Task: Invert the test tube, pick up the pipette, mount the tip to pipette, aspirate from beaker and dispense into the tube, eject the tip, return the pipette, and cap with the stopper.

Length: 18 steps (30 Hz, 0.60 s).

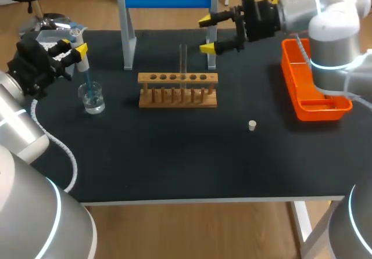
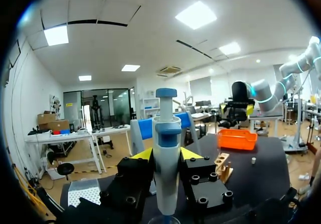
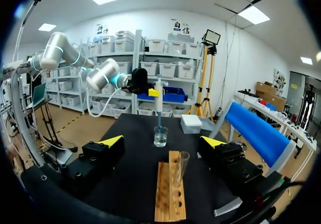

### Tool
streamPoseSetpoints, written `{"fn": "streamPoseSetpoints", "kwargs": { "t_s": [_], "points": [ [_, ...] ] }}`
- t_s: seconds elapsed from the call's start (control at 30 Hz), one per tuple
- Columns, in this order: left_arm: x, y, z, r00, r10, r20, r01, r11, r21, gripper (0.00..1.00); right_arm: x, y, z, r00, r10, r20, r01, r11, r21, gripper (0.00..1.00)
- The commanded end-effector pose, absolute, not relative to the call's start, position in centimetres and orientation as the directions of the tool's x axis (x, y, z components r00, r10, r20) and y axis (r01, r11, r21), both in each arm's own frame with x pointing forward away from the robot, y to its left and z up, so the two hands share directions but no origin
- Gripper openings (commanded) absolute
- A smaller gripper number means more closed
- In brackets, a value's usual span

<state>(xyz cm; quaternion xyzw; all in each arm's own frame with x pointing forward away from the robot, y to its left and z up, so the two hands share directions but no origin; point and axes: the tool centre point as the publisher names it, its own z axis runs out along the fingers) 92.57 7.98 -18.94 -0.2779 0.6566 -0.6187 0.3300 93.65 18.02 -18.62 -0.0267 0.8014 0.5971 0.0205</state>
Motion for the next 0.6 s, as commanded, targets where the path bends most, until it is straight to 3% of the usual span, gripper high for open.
{"fn": "streamPoseSetpoints", "kwargs": {
  "t_s": [0.03,0.6],
  "points": [
    [92.6,7.9,-18.9,-0.624,-0.776,-0.09,0.043,0.081,-0.996,0.0,93.5,17.0,-19.5,-0.998,-0.012,-0.061,-0.061,0.289,0.955,1.0],
    [92.6,7.9,-18.9,-0.624,-0.776,-0.09,0.043,0.081,-0.996,0.0,95.0,16.8,-24.0,-0.997,-0.047,-0.061,-0.074,0.354,0.932,1.0]
  ]
}}
